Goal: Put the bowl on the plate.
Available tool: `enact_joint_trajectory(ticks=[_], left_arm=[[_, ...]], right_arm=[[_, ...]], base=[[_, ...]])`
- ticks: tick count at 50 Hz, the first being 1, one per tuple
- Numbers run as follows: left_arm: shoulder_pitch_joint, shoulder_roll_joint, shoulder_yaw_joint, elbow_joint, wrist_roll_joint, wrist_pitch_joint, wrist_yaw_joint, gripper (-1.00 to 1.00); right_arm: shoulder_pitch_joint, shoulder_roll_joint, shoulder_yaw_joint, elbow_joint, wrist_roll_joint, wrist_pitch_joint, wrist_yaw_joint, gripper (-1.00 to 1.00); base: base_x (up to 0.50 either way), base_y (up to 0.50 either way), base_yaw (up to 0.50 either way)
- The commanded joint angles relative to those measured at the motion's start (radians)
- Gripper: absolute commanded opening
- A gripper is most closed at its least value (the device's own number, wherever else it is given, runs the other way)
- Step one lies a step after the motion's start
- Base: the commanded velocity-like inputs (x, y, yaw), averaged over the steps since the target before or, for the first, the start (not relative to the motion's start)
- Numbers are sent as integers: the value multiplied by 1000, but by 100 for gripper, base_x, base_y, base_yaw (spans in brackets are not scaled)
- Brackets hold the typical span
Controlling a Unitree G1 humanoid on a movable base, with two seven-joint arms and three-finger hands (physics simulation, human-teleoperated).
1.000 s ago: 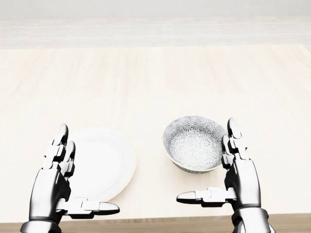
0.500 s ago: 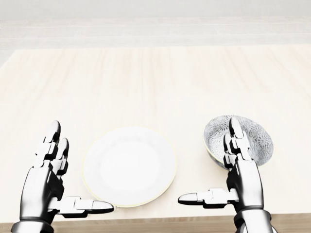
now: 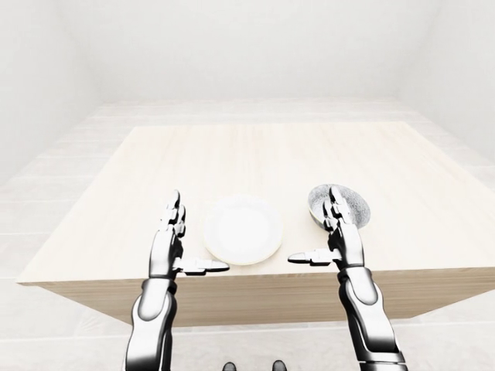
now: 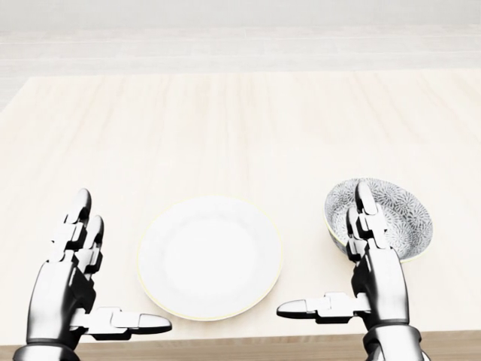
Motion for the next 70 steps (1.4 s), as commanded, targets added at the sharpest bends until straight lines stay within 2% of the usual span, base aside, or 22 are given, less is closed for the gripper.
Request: enact_joint_trajectory(ticks=[1, 10, 16, 28, 33, 36, 39, 41, 45, 48, 51, 56, 59, 67, 70], left_arm=[[1, 3, 11, -7, -3, 9, -10, 100], [9, 2, 17, -24, -2, 17, -17, 100], [15, 3, 22, -36, 3, 21, -19, 100], [28, 6, 30, -67, 33, 23, -21, 100], [14, 15, 48, -69, 54, 23, -14, 100], [18, 19, 52, -77, 67, 23, -20, 100], [27, 18, 53, -84, 86, 23, -22, 100], [30, 16, 53, -87, 93, 23, -24, 100], [38, 12, 51, -90, 103, 23, -29, 100], [44, 10, 49, -87, 116, 23, -29, 100], [43, 9, 53, -88, 119, 23, -32, 100], [38, 8, 57, -92, 122, 23, -36, 100], [38, 8, 59, -87, 125, 23, -37, 100], [28, 10, 62, -74, 129, 23, -37, 100], [24, 9, 61, -82, 131, 23, -38, 100]], right_arm=[[8, 1, 4, -4, -4, -4, 5, 100], [10, 2, 7, -3, -13, -18, 5, 100], [16, 1, 9, -16, -11, -15, 13, 100], [22, -1, 6, -32, -13, -18, 18, 100], [14, -7, 3, -29, -36, -33, 13, 100], [17, -10, -1, -49, -52, -31, 7, 100], [11, -13, -9, -75, -55, -6, 8, 100], [10, -13, -10, -86, -68, -2, 2, 100], [6, -18, -13, -99, -105, -9, -13, 100], [-12, -27, -19, -98, -132, 4, -17, 100], [-32, -39, -18, -71, -181, 4, -22, 100], [-72, -61, -11, 7, -328, -42, -89, 100], [-92, -70, -11, 36, -392, -45, -112, 100], [-168, -99, -35, 85, -516, -16, -167, 100], [-191, -113, -36, 96, -564, 8, -166, 100]], base=[[0, 0, 0], [0, 6, 0], [0, 42, 0], [0, 3, 0], [0, 0, 0], [0, 0, 0], [0, 0, 0], [0, 0, 0], [0, 0, 0], [0, 0, 0], [0, 0, 0], [0, 0, 0], [0, 0, 0], [0, 0, 0], [0, 0, 0]])
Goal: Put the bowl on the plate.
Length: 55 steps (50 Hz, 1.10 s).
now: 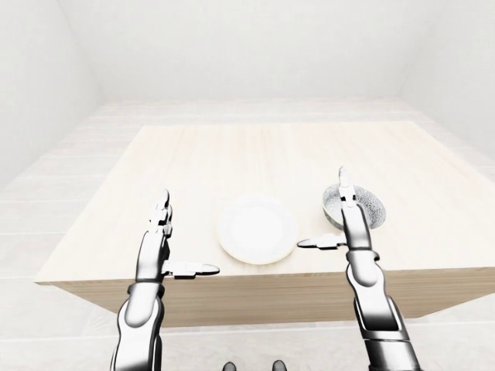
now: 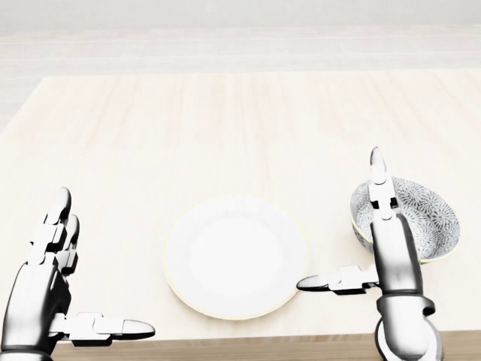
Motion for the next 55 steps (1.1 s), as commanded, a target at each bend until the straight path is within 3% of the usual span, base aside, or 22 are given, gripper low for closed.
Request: enact_joint_trajectory(ticks=[1, 5, 6, 10, 12, 17, 22, 39, 55], left_arm=[[-7, 0, 2, 10, 12, 0, -1, 100], [-10, 0, 2, 18, 13, 0, 0, 100], [-12, 1, 2, 19, 14, 0, 0, 100], [-17, 2, 4, 27, 12, 0, 1, 100], [-18, 3, 3, 26, 14, 0, 1, 100], [-19, 5, 7, 30, 13, 0, 2, 100], [-24, 6, 12, 28, 8, 0, 0, 100], [-27, 8, 9, 44, 13, 0, 1, 100], [-22, 4, 2, 15, 18, 0, 0, 100]], right_arm=[[-89, -45, -15, 66, -192, 40, -54, 100], [-111, -58, -15, 90, -247, 68, -59, 100], [-125, -68, -16, 109, -284, 87, -69, 100], [-145, -79, -22, 131, -346, 105, -109, 100], [-168, -101, -18, 159, -439, 139, -153, 100], [-169, -115, -4, 160, -536, 139, -130, 100], [-172, -119, -1, 142, -592, 139, -38, 100], [-260, -171, -12, 297, -723, 139, -13, 100], [-214, -198, 4, 246, -924, 139, 165, 100]], base=[[0, 0, 0], [0, 0, 0], [0, 0, 0], [0, 0, 0], [0, 0, 0], [0, 0, 0], [0, 0, 0], [0, 0, 0], [0, 0, 0]])
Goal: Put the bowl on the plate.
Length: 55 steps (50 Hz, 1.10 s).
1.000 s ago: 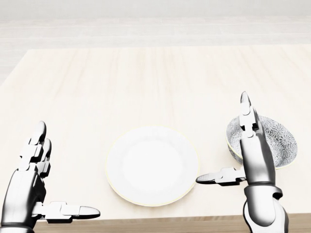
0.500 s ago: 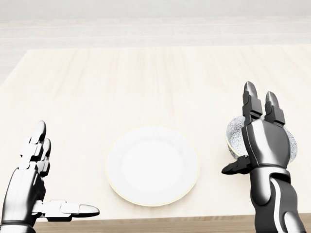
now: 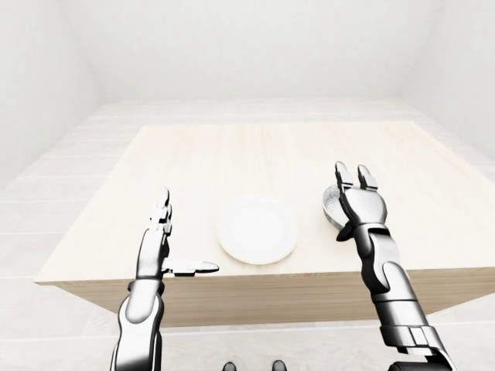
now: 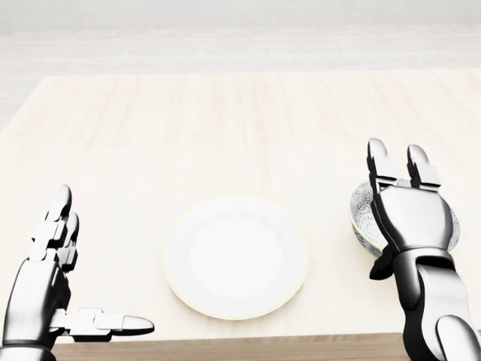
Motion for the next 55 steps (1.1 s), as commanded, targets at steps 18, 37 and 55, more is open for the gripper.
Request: enact_joint_trajectory(ticks=[18, 37, 55], left_arm=[[3, 0, 0, -1, -2, 0, 0, 100], [10, -2, 2, -10, -1, 0, -3, 100], [18, -4, 0, -15, 7, 0, -2, 100]], right_arm=[[89, -16, -22, -83, -355, 0, 239, 100], [55, -19, -45, -5, -363, 0, 221, 100], [-13, -16, -6, 246, -325, 0, 92, 100]], base=[[0, 0, 0], [0, 0, 0], [0, 0, 0]])
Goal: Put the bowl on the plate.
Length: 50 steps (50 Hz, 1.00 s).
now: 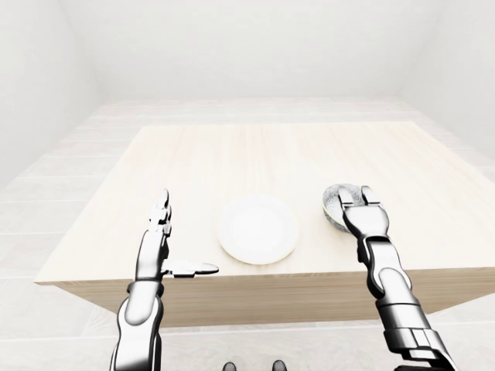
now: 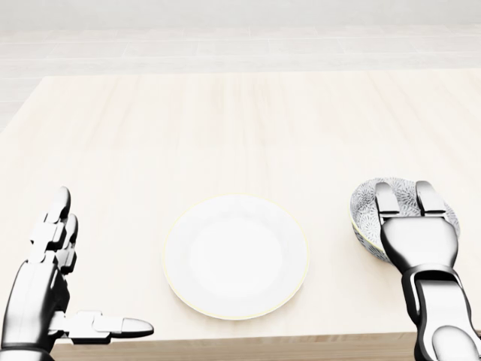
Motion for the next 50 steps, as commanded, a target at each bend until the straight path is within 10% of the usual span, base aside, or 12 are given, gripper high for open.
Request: enact_joint_trajectory(ticks=[1, 50], left_arm=[[6, -1, -1, -5, 4, 0, 0, 100], [8, -3, -1, -10, 10, 0, 0, 100]], right_arm=[[-41, -1, 23, 144, 24, 0, -71, 100], [-63, -25, 53, 231, 110, 0, -142, 100]], base=[[0, 0, 0], [0, 0, 0]])
